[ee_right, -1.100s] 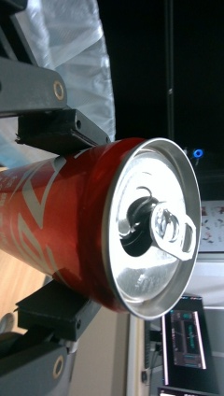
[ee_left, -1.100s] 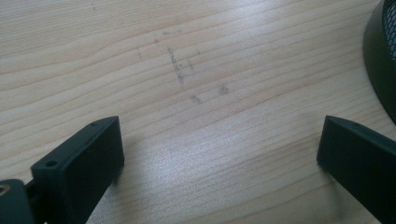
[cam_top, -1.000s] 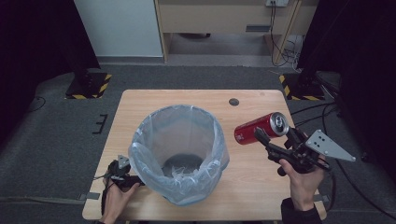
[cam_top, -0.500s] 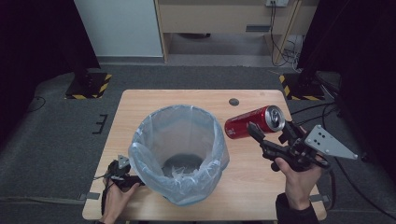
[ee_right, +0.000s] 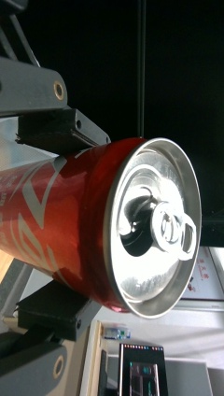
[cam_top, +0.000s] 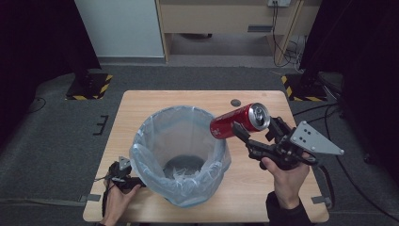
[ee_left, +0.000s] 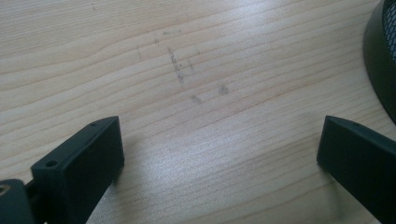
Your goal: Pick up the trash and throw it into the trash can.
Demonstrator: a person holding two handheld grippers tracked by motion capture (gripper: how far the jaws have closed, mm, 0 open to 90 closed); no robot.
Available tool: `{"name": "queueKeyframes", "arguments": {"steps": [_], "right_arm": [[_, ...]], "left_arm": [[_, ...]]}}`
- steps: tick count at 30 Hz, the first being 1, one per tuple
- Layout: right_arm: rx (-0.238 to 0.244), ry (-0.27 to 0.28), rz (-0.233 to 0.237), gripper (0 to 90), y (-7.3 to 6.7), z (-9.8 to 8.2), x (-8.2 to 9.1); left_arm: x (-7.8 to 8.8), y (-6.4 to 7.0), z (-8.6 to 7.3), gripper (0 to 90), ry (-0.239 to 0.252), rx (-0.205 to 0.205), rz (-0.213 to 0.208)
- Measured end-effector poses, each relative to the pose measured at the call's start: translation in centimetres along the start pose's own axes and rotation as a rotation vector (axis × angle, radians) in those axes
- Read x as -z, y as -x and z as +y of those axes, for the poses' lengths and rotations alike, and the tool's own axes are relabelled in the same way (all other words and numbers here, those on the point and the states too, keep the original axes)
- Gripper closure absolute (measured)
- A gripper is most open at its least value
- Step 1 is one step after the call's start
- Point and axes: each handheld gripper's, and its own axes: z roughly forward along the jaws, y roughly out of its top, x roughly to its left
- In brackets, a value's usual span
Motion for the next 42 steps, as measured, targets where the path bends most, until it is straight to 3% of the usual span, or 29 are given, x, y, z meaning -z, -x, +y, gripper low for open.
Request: {"name": "queueKeyframes", "arguments": {"steps": [9, 18, 33, 42], "right_arm": [[-0.012, -0.028, 0.041, 33.7, -0.9, -1.2, -1.6], [-0.029, -0.109, 0.089, 33.7, -1.8, -3.3, -3.2], [-0.048, -0.219, 0.124, 31.6, -2.0, -5.7, -4.2], [-0.044, -0.180, 0.096, 29.6, -1.4, -4.6, -3.3]], "left_arm": [[0.0, 0.0, 0.0, 0.0, 0.000, 0.000, 0.000], [0.0, 0.0, 0.0, 0.0, 0.000, 0.000, 0.000], [0.0, 0.0, 0.0, 0.0, 0.000, 0.000, 0.000], [0.0, 0.0, 0.0, 0.0, 0.000, 0.000, 0.000]]}}
